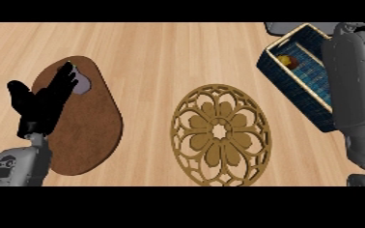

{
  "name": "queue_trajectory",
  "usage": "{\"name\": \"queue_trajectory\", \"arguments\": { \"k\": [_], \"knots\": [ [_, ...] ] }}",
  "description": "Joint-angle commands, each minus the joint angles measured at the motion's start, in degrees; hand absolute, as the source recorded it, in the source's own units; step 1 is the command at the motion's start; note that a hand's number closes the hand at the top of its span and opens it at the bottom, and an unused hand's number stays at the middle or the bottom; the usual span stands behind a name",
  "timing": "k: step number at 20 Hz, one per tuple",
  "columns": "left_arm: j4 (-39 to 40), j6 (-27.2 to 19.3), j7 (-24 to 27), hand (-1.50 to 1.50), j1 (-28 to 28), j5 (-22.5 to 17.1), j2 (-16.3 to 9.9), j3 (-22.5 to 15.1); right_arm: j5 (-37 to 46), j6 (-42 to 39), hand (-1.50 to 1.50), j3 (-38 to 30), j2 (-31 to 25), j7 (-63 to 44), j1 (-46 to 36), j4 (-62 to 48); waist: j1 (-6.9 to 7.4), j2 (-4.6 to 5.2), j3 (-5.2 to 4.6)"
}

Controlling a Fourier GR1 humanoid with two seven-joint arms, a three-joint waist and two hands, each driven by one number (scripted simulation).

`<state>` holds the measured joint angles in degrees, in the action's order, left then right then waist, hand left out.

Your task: Pick the sweet potato from the placemat and place it in the basket

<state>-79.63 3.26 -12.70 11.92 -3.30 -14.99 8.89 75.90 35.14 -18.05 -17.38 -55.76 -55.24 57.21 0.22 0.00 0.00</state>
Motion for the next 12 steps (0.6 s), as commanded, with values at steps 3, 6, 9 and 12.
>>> {"name": "queue_trajectory", "arguments": {
  "k": [3,6,9,12],
  "knots": [
    [-1.0,-1.1,-1.4,0.0,0.6,1.0,0.0,-0.3,1.0,7.3,-1.5,-4.2,0.0,-6.0,1.1,11.0,-1.08,-0.52,0.03],
    [-0.1,0.5,-1.1,0.0,-0.6,-0.9,-1.0,1.5,2.0,8.9,-1.5,-6.0,2.3,-8.1,6.2,19.8,-1.79,-0.77,-0.02],
    [-1.1,-1.0,-0.3,0.0,-2.3,0.5,-0.2,1.0,-5.3,3.8,-1.5,-8.4,0.8,-5.2,13.5,31.3,-2.6,-0.91,0.01],
    [-1.2,-0.5,0.5,0.0,-3.0,-0.9,-1.1,3.0,-10.5,-2.4,-1.5,-7.9,3.7,-6.0,21.7,44.6,-3.23,-1.13,-0.01]
  ]
}}
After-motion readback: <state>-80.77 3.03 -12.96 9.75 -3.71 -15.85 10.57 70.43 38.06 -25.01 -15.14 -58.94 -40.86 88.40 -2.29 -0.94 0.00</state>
